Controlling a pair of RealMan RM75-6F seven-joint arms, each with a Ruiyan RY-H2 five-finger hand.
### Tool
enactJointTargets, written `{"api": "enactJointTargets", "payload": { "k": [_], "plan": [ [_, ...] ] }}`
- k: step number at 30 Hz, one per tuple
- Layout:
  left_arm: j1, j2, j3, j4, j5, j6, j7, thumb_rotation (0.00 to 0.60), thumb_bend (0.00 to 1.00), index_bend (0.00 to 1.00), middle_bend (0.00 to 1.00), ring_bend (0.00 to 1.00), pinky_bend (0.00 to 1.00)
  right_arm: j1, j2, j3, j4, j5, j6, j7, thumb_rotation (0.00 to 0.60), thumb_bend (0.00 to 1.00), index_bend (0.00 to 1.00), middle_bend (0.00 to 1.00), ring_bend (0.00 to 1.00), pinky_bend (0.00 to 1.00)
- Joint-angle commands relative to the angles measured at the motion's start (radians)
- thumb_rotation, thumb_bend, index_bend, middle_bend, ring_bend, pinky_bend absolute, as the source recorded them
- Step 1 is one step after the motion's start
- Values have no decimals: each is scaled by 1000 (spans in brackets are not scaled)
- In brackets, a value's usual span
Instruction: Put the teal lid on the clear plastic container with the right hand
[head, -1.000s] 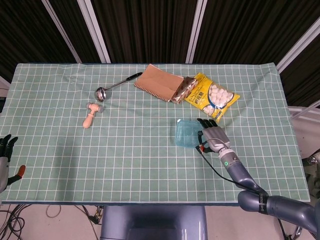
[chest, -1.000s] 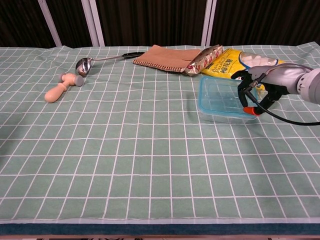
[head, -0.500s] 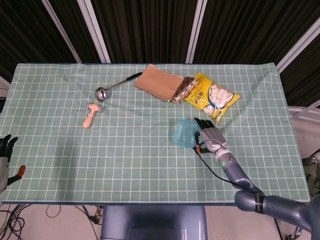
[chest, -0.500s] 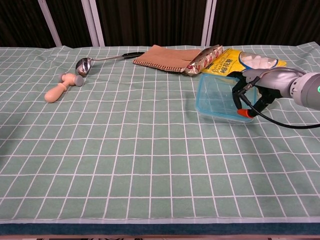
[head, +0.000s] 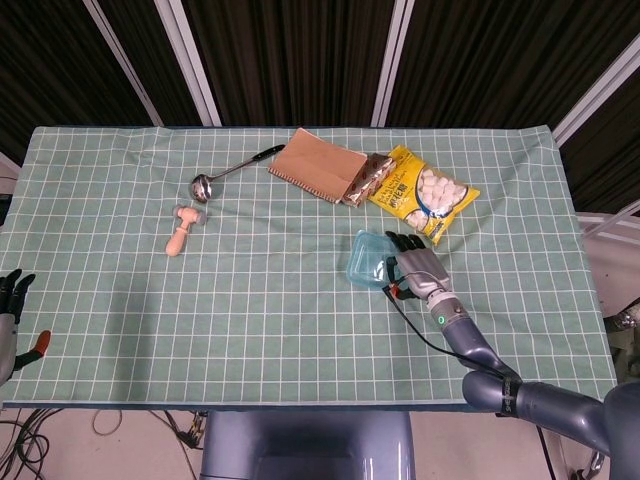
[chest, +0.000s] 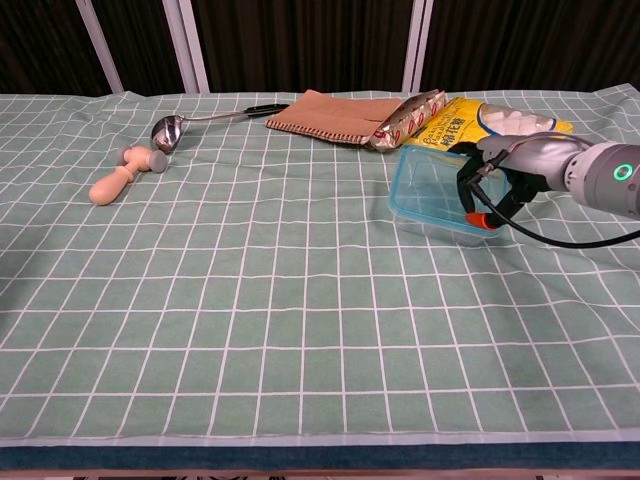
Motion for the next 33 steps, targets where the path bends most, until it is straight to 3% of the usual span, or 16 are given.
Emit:
{"api": "enactJointTargets", "payload": {
  "k": [1, 9, 11, 15, 17, 21, 24, 30, 33],
  "plan": [
    [0, 0, 0, 0, 0, 1, 0, 600, 331, 88, 0, 0, 0, 5, 2, -3, 2, 10, -10, -6, 600, 568, 672, 0, 0, 0],
    [0, -1, -1, 0, 1, 3, 1, 600, 332, 88, 0, 0, 0, 8, 10, 12, -20, 7, 9, 5, 600, 569, 649, 0, 0, 0],
    [0, -1, 0, 1, 2, 3, 1, 600, 332, 88, 0, 0, 0, 7, 20, 29, -35, -4, 29, 16, 600, 567, 510, 0, 0, 0],
    [0, -2, 1, 4, 5, 4, 0, 600, 332, 88, 0, 0, 0, -2, 55, 75, -85, -34, 86, 58, 600, 447, 103, 0, 0, 0],
    [0, -2, 1, 4, 6, 4, -1, 600, 332, 88, 0, 0, 0, -9, 74, 94, -112, -43, 107, 80, 600, 408, 19, 0, 0, 0],
    [1, -2, 3, 7, 13, 6, -2, 600, 332, 88, 0, 0, 0, -37, 133, 117, -176, -73, 164, 105, 600, 397, 0, 0, 0, 0],
    [0, -4, 3, 10, 18, 10, -1, 600, 331, 87, 0, 0, 0, -72, 188, 106, -235, -100, 209, 101, 600, 397, 0, 0, 0, 0],
    [1, -10, 6, 28, 51, 31, -1, 600, 332, 86, 0, 0, 0, -207, 312, 8, -356, -247, 370, 77, 600, 381, 0, 0, 0, 0],
    [3, -12, 7, 40, 72, 46, -6, 600, 332, 85, 0, 0, 0, -299, 350, -67, -372, -359, 474, 104, 600, 366, 0, 0, 0, 0]
  ]
}}
